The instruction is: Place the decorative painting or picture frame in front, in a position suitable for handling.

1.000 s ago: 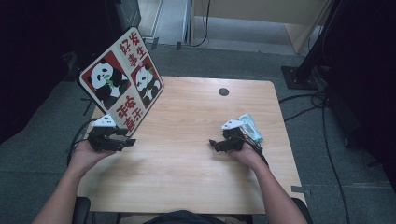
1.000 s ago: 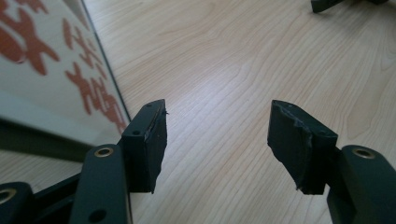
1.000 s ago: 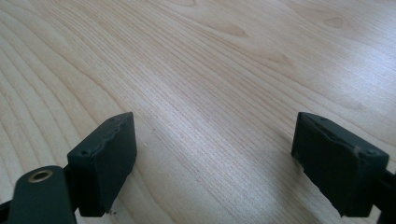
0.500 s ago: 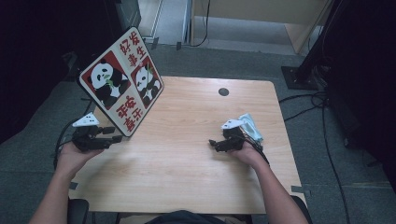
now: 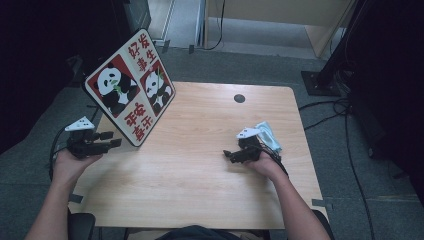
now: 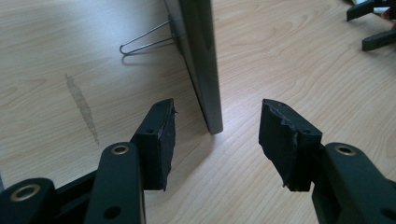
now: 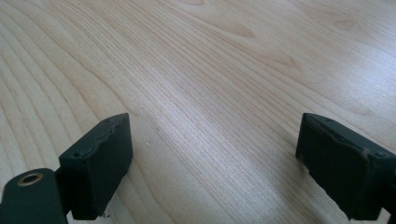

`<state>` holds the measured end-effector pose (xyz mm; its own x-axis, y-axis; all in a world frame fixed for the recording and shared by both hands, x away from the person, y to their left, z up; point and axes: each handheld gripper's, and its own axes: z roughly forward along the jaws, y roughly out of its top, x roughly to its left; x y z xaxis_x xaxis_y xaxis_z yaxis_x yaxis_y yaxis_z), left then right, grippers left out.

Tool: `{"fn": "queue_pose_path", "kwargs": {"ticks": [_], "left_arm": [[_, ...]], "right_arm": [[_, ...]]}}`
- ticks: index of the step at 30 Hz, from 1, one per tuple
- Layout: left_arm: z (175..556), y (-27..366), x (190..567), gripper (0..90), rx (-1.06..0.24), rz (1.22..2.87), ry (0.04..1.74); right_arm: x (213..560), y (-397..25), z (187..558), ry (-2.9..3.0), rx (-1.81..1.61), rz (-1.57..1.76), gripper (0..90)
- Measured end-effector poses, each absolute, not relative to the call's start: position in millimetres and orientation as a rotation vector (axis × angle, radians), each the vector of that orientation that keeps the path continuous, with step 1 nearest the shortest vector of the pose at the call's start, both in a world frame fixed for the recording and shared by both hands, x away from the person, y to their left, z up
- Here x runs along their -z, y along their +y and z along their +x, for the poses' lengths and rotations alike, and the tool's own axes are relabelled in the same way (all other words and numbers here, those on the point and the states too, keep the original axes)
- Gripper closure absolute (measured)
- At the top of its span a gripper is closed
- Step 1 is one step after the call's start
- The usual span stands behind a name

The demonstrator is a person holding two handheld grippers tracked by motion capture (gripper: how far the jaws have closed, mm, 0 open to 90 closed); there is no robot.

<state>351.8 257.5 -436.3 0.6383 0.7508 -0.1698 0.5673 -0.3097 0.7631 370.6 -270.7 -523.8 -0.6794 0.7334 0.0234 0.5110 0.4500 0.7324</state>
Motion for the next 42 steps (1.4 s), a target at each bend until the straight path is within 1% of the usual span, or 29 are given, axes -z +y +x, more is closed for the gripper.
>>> {"fn": "queue_pose_path", "kwargs": {"ticks": [15,20,25,27,29,31,32,33,35,36,38,42], "left_arm": [[373.7,257.6,418.4,44.9,-0.313,1.924,1.044],[382.2,252.6,406.5,44.2,-0.331,1.893,1.034],[392.4,247.2,397.3,46.0,-0.352,1.881,1.041],[394.4,246.5,396.1,48.9,-0.343,1.870,1.040],[398.3,244.6,393.5,56.0,-0.326,1.824,1.069],[399.3,245.1,392.7,56.3,-0.324,1.803,1.075],[400.5,246.0,392.1,61.7,-0.325,1.784,1.076],[400.9,245.9,392.2,61.8,-0.332,1.776,1.077],[401.3,246.0,392.4,66.4,-0.333,1.772,1.071],[401.4,246.1,392.3,66.6,-0.332,1.770,1.071],[400.1,245.1,391.7,72.2,-0.355,1.788,1.071],[399.3,244.1,390.7,74.2,-0.376,1.796,1.085]], "right_arm": [[523.8,-270.5,370.0,2.405,-1.061,1.069,10.8],[523.8,-270.5,370.0,2.405,-1.062,1.069,10.8],[523.9,-270.4,370.0,2.404,-1.062,1.069,10.7],[523.9,-270.3,370.0,2.405,-1.061,1.068,10.4],[523.9,-269.8,369.9,2.403,-1.060,1.072,10.1],[523.9,-269.2,369.7,2.399,-1.057,1.079,9.7],[524.1,-267.9,369.0,2.393,-1.050,1.093,8.6],[524.1,-267.9,369.0,2.393,-1.049,1.094,8.5],[524.1,-267.9,369.3,2.390,-1.046,1.098,7.5],[524.2,-267.8,369.4,2.388,-1.045,1.102,7.2],[524.2,-267.9,369.4,2.385,-1.042,1.108,7.0],[523.7,-270.0,369.2,2.394,-1.039,1.104,7.0]]}}
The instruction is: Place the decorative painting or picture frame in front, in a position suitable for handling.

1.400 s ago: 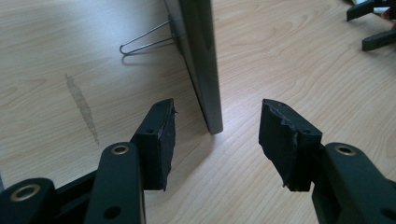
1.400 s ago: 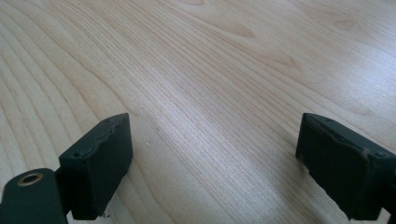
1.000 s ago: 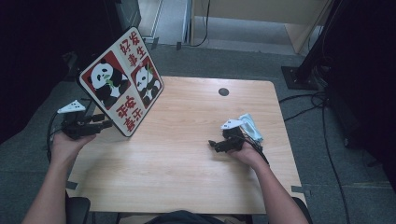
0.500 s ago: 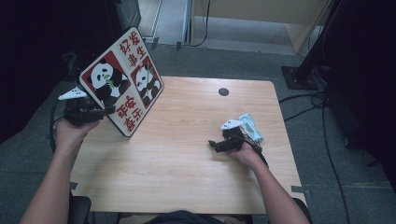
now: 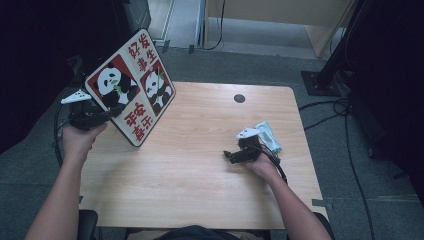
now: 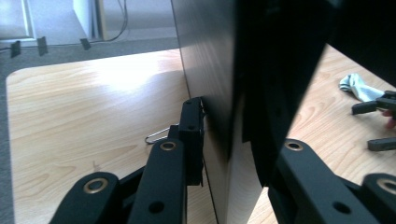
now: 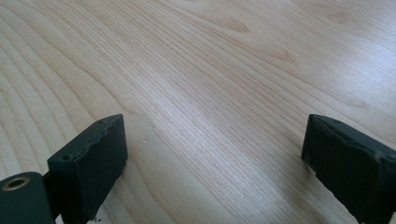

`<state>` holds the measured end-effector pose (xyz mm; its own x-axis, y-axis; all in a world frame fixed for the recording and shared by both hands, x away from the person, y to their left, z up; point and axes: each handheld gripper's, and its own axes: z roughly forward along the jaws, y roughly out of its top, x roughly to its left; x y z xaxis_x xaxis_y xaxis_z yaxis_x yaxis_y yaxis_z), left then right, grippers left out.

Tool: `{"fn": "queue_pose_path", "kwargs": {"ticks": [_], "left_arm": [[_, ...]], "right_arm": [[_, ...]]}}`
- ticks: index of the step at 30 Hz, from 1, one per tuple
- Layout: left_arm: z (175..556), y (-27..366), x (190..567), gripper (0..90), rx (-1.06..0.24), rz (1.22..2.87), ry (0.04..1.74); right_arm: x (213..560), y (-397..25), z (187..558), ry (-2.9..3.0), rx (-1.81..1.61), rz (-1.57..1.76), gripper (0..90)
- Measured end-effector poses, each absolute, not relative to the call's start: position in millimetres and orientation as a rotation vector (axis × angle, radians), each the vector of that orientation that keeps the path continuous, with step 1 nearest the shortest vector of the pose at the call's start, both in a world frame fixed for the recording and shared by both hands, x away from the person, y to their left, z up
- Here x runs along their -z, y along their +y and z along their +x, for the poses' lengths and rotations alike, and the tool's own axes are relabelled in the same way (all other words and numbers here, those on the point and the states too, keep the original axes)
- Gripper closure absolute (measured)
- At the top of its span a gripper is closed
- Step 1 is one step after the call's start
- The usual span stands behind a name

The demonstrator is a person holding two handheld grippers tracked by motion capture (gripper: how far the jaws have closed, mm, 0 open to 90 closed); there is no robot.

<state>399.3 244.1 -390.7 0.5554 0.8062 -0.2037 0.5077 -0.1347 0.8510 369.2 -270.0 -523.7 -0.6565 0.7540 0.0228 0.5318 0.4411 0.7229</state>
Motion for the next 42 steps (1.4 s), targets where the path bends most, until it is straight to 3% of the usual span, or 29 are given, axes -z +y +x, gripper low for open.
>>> {"fn": "queue_pose_path", "kwargs": {"ticks": [4,7,21,29,39,42], "left_arm": [[398.0,243.7,389.4,77.8,-0.413,1.805,1.098],[396.9,248.7,390.7,79.9,-0.367,1.768,1.108],[375.3,232.4,390.0,80.8,-0.278,1.811,1.014],[356.8,208.4,389.0,80.7,-0.224,1.874,0.919],[338.6,178.4,388.7,80.7,-0.133,1.941,0.775],[334.7,171.3,388.9,80.8,-0.100,1.955,0.731]], "right_arm": [[521.4,-271.0,371.4,2.406,-1.008,1.122,7.9],[518.7,-271.7,371.7,2.399,-1.012,1.147,15.3],[484.6,-303.2,375.4,2.169,-1.111,1.235,16.1],[480.9,-333.5,376.4,2.122,-1.083,1.342,29.4],[481.7,-363.4,378.2,2.077,-1.003,1.416,31.8],[483.5,-372.6,379.7,2.059,-0.990,1.441,38.5]]}}
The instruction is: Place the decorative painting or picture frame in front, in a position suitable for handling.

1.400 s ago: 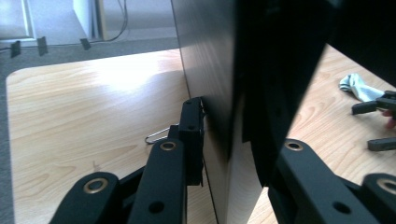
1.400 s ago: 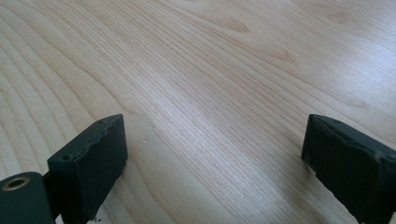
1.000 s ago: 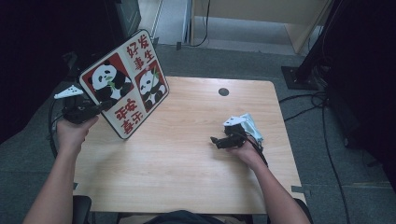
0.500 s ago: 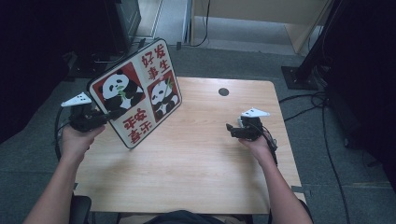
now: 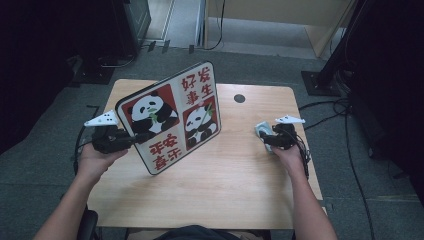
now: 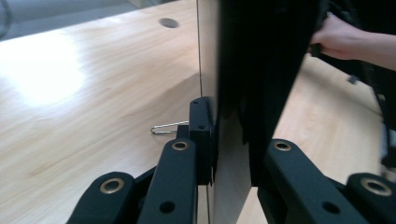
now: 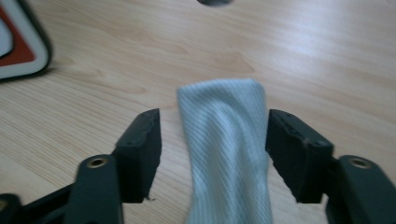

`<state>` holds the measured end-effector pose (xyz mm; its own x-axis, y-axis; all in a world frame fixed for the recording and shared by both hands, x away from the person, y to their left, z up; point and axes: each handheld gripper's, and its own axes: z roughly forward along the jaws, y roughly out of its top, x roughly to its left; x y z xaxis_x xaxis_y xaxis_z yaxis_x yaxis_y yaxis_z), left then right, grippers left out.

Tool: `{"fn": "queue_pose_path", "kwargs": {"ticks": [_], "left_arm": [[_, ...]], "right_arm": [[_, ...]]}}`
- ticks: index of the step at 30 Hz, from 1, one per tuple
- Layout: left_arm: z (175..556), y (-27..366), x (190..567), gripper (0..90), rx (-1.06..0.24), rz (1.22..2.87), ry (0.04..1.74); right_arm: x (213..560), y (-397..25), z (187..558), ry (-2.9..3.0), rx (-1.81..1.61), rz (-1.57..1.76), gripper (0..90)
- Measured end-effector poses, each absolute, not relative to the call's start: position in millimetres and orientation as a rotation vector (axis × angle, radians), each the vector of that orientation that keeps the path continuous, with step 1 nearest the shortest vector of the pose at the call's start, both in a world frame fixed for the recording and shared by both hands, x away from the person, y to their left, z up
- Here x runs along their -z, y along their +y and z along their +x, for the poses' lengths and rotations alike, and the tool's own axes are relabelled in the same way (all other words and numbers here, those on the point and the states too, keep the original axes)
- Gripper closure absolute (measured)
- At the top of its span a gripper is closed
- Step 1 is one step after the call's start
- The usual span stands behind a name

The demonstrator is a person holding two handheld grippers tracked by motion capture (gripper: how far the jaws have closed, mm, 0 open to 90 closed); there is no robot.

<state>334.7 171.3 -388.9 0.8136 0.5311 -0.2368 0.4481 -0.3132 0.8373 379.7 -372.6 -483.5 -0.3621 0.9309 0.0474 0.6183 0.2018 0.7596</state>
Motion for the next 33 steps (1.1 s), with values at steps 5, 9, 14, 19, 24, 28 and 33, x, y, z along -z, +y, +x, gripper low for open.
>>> {"fn": "queue_pose_path", "kwargs": {"ticks": [5,9,14,19,24,28,33], "left_arm": [[328.4,165.4,389.7,80.8,-0.073,1.962,0.699],[323.1,164.3,389.7,80.6,-0.069,1.964,0.698],[318.7,163.8,389.7,80.4,-0.070,1.963,0.701],[319.0,164.6,390.4,80.1,-0.075,1.965,0.701],[318.4,163.9,389.9,79.9,-0.084,1.967,0.704],[318.2,164.0,389.9,79.9,-0.085,1.968,0.707],[318.3,164.3,390.2,79.9,-0.081,1.966,0.707]], "right_arm": [[491.7,-378.2,383.7,2.100,-0.949,1.501,39.3],[497.5,-377.2,386.8,2.137,-0.940,1.495,47.1],[502.5,-376.6,389.9,2.145,-0.907,1.497,49.6],[506.7,-380.4,391.9,2.142,-0.932,1.518,54.4],[509.0,-380.7,389.7,2.134,-0.910,1.483,60.1],[510.7,-378.7,387.7,2.133,-0.882,1.428,61.3],[510.7,-378.5,387.6,2.132,-0.882,1.428,61.8]]}}
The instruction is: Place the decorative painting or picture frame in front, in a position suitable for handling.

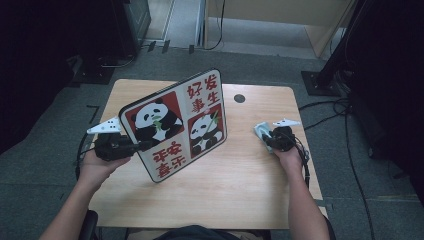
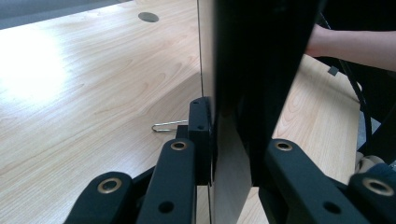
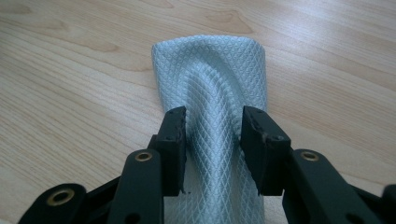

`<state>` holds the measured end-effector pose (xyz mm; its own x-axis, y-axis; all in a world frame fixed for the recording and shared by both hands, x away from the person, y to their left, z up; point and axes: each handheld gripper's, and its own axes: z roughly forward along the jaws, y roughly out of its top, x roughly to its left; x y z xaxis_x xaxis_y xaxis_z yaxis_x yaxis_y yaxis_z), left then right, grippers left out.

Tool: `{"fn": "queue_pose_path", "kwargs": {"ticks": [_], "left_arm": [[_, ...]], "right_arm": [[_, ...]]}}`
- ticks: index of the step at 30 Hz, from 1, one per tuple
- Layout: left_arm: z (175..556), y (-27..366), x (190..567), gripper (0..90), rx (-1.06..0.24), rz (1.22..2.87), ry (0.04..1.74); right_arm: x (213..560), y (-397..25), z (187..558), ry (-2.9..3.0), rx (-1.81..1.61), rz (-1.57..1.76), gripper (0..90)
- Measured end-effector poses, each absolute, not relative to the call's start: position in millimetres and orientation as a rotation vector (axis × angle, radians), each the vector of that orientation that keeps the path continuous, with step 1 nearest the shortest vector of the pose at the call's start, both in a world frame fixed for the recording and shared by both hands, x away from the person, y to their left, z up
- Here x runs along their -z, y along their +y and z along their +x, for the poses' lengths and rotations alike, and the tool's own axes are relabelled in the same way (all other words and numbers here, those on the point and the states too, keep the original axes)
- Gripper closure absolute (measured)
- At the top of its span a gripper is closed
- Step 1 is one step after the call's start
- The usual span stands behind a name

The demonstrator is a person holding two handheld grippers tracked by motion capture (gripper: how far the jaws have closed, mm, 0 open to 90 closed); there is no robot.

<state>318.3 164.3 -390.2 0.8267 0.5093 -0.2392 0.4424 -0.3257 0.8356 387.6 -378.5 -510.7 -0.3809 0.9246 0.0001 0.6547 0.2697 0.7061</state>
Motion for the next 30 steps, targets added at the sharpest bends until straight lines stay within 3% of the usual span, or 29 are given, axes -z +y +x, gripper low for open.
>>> {"fn": "queue_pose_path", "kwargs": {"ticks": [12,30], "left_arm": [[317.5,169.5,387.8,76.8,-0.098,1.951,0.716],[316.4,176.5,383.3,72.8,-0.128,1.947,0.740]], "right_arm": [[509.5,-383.6,388.7,2.105,-0.880,1.480,79.1],[481.3,-397.9,393.7,2.102,-1.077,1.714,81.3]]}}
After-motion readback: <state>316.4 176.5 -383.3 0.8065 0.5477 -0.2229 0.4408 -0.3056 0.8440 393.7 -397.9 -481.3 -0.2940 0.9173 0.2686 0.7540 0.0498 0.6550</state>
